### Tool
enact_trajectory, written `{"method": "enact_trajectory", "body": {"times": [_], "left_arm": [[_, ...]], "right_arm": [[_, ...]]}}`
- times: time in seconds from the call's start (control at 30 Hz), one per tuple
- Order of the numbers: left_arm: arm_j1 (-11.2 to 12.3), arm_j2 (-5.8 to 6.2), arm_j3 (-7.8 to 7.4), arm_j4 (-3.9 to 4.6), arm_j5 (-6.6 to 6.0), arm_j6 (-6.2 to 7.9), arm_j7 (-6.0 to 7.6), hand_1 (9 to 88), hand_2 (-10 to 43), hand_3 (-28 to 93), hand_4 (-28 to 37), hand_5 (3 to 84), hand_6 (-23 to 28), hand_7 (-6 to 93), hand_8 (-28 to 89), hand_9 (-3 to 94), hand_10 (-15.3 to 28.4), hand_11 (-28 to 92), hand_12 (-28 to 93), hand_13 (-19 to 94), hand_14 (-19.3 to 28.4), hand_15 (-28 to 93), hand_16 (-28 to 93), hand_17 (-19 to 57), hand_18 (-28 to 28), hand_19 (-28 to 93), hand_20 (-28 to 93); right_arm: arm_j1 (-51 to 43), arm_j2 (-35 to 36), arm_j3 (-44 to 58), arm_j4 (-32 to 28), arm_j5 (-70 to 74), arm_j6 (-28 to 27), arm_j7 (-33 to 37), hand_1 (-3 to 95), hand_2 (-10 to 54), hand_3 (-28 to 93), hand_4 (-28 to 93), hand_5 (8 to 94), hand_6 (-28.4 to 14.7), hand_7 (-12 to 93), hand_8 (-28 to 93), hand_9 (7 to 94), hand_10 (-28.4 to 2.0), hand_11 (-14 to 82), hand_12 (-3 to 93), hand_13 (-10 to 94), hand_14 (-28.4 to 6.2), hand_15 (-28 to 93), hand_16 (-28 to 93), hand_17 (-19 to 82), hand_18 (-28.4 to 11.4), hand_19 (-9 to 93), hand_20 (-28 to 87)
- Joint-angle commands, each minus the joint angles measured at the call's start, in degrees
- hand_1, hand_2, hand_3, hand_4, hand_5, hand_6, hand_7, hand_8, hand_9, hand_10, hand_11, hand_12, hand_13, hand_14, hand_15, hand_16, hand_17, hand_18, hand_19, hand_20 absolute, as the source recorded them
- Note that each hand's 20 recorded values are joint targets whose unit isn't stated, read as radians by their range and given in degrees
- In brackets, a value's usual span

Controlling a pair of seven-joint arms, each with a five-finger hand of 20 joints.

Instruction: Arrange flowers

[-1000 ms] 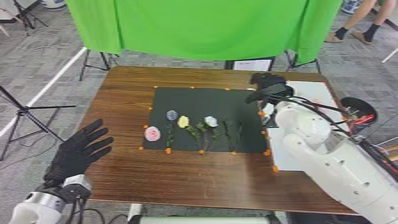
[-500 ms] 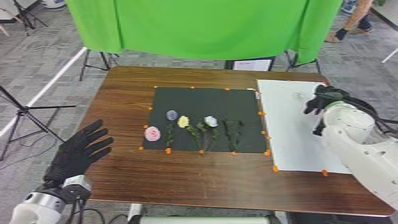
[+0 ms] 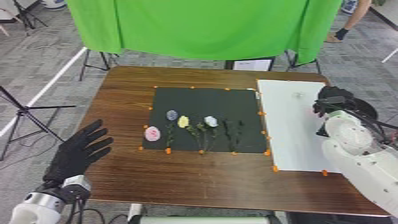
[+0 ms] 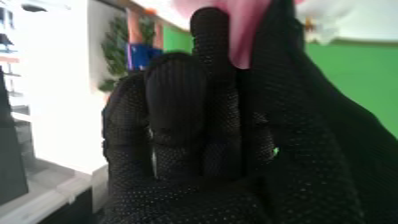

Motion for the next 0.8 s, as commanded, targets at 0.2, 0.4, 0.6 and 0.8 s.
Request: {"method": "enact_trajectory", "body": {"times": [0.2, 0.4, 0.6, 0.8], "left_arm": [[0.77, -0.6, -0.29, -0.35, -0.15, 0.04, 0.0, 26.0, 0.9, 71, -28.3, 27.7, 4.4, 19.9, -11, 23.9, 11.9, 20, 17, 18, 16.5, 34, -1, -9.9, 20.3, 40, 11], [0.3, -0.69, 0.16, -0.25, -0.15, -0.12, -0.27, 26.0, 0.9, 71, -28.3, 27.7, 4.4, 20.0, -11, 24.0, 11.9, 20, 17, 18, 16.5, 34, -1, -9.9, 20.3, 40, 11], [-0.18, -0.61, 0.56, -0.09, -0.13, -0.18, -0.41, 25.9, 0.8, 71, -28.3, 27.7, 4.4, 20.0, -11, 23.9, 11.9, 21, 17, 18, 16.5, 34, -1, -9.9, 20.3, 40, 11], [-0.34, -0.54, 0.7, -0.05, -0.16, -0.17, -0.4, 26.0, 0.9, 71, -28.3, 27.7, 4.4, 19.9, -11, 23.9, 11.9, 20, 17, 18, 16.6, 34, -1, -9.9, 20.3, 40, 11]], "right_arm": [[-1.97, 0.44, 0.29, -5.67, -3.22, 7.23, -6.97, 49.2, -9.5, 83, -28, 72.8, 3.8, 46, -1, 91.8, -2.8, 12.1, 46.0, 77, -2.3, 67, 32, 31, -18.1, 77, 50], [2.15, -2.27, -4.2, -9.6, -4.72, 9.97, -11.3, 49.1, -9.5, 84, -28, 72.9, 3.8, 46, -1, 91.9, -2.9, 11.5, 46.0, 78, -2.4, 67, 32, 31, -18.1, 77, 50], [7.04, -6.64, -10.26, -10.62, -6.12, 9.64, -16.02, 49.0, -9.5, 84, -28, 72.9, 3.8, 46, 0, 91.8, -2.8, 11.4, 46.0, 77, -2.3, 67, 33, 31, -18.1, 77, 50], [11.21, -9.43, -16.6, -7.38, -8.87, 8.93, -19.36, 48.7, -9.5, 84, -28, 72.9, 3.9, 46, 0, 92.0, -2.6, 11.3, 46.0, 78, -2.3, 68, 33, 31, -18.0, 77, 50]]}}
